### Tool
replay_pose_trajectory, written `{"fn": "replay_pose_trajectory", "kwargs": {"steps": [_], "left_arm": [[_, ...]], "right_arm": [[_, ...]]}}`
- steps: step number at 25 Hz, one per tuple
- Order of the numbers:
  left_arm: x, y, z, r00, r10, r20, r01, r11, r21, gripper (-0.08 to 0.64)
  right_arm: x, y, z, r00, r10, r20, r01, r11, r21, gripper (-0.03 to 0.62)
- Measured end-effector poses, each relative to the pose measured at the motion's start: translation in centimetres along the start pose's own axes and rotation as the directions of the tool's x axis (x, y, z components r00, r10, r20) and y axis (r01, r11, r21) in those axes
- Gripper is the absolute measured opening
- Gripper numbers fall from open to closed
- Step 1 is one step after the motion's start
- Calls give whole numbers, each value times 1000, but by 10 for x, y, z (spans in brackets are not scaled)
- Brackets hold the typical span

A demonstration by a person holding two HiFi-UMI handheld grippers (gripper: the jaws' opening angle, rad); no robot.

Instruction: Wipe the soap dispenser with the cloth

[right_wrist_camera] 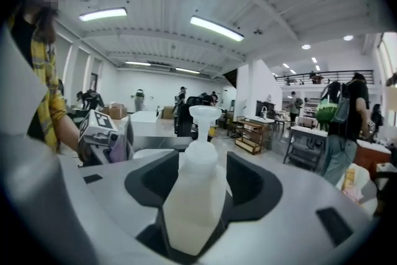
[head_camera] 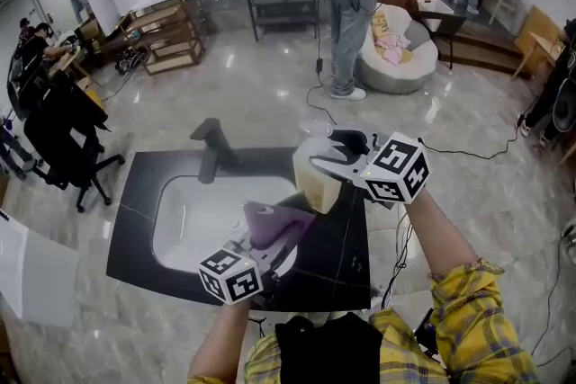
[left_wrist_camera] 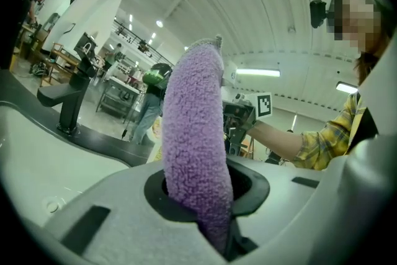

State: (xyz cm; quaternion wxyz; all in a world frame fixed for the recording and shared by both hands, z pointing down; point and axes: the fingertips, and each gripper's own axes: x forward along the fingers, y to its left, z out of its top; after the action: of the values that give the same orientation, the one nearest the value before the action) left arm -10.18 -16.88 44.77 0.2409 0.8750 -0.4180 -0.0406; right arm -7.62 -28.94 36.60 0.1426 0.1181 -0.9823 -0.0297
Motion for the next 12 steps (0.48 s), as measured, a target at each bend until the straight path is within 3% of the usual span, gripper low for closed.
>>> {"fn": "replay_pose_trajectory", "kwargs": {"steps": [4, 7, 12], "left_arm": [[4, -3, 1, 1000, -16, 17, 16, 1000, -6, 57], [8, -3, 0, 1000, -5, 14, 5, 1000, 3, 57], [4, 3, 4, 999, 27, 17, -27, 1000, 5, 57]], "right_arm": [[-7, 1, 1, 989, 147, 22, -146, 988, -56, 215], [-2, 5, 2, 966, 257, 11, -255, 961, -104, 215], [14, 12, 8, 931, 365, -2, -361, 920, -151, 215]]}}
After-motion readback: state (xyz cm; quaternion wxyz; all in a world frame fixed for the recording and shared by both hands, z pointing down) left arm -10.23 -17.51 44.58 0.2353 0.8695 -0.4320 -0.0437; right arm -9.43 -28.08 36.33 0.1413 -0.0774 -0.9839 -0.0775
